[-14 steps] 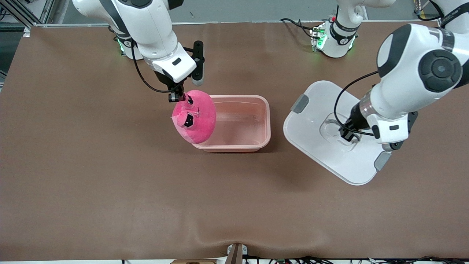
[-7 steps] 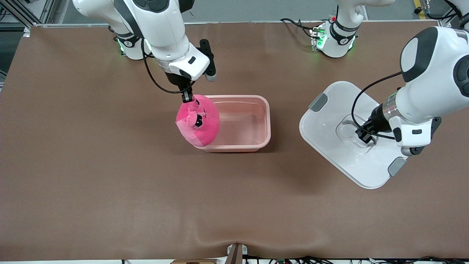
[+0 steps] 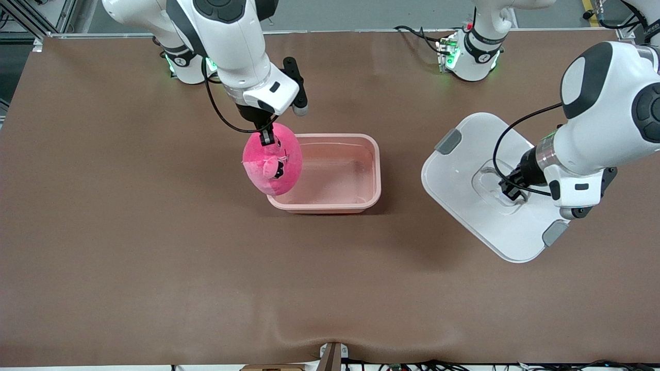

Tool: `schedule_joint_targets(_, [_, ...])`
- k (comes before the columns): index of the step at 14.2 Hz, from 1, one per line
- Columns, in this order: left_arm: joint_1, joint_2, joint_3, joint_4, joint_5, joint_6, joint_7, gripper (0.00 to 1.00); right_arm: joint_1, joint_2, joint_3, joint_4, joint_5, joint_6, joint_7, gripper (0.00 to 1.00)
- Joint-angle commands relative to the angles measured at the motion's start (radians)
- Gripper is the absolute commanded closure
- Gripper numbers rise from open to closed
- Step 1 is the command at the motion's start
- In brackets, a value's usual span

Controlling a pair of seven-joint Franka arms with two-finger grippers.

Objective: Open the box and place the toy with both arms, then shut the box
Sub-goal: 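Lower the plush into the pink tub and open the right gripper, then withdraw the right gripper while the left gripper brings the lid over the tub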

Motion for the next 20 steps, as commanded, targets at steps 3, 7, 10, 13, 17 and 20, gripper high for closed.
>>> schedule_joint_targets(3, [0.008,-0.008,-0.001,-0.015,-0.017,-0.012,0.027,1.00,0.012,0.018,-0.010,0.012,0.002,0.008,-0.070,1.00])
schedule_joint_targets(7, [0.008,-0.008,-0.001,-0.016,-0.017,-0.012,0.027,1.00,0.016,0.033,-0.010,0.012,0.002,0.011,-0.087,1.00])
schedule_joint_targets(10, [0.007,-0.008,-0.001,-0.016,-0.017,-0.012,0.026,1.00,0.018,0.036,-0.010,0.012,0.002,0.019,-0.091,1.00])
schedule_joint_targets(13, [0.007,-0.022,-0.002,-0.013,-0.017,-0.015,0.026,1.00,0.024,0.036,-0.010,0.012,0.002,0.019,-0.088,1.00])
schedule_joint_targets(17, [0.008,-0.031,0.009,-0.004,-0.017,-0.028,0.062,1.00,0.016,0.041,-0.010,0.013,0.011,0.020,-0.077,0.00])
schedule_joint_targets(20, [0.036,-0.033,0.006,-0.004,-0.018,-0.035,0.078,1.00,0.019,0.039,-0.012,0.019,0.009,0.017,-0.080,0.00])
